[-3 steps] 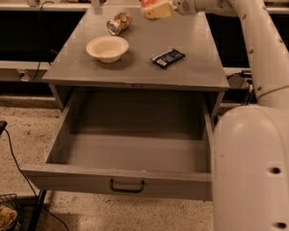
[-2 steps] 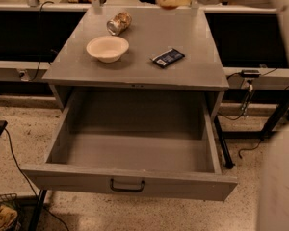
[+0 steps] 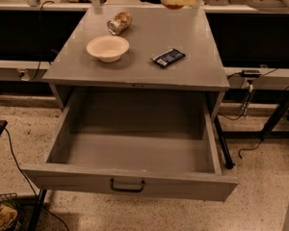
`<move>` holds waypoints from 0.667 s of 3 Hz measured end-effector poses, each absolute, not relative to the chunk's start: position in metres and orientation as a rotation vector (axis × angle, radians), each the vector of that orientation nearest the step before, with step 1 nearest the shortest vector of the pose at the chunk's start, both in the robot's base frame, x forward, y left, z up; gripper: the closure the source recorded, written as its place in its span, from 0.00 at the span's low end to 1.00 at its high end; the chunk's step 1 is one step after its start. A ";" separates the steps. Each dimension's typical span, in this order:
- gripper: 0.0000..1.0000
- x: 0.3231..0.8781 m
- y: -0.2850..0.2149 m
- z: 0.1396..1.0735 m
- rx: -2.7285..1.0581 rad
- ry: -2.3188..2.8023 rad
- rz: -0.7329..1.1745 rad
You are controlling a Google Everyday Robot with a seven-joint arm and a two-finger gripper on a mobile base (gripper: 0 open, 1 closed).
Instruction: Place apple into top drawer
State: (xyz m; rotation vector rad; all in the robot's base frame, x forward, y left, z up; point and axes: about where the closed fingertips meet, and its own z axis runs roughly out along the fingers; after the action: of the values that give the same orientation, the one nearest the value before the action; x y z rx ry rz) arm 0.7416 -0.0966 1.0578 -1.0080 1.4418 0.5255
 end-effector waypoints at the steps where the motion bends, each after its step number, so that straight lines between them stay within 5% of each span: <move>1: 1.00 0.721 -0.074 1.027 -1.067 1.438 0.603; 2: 1.00 0.668 -0.059 1.031 -1.092 1.369 0.646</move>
Offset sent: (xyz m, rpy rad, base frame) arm -0.2092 0.0921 -0.1983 -0.0373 0.2738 0.3236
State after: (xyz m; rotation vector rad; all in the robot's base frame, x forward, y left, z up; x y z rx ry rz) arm 0.6680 -0.0587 1.0312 -1.0921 1.3690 0.6462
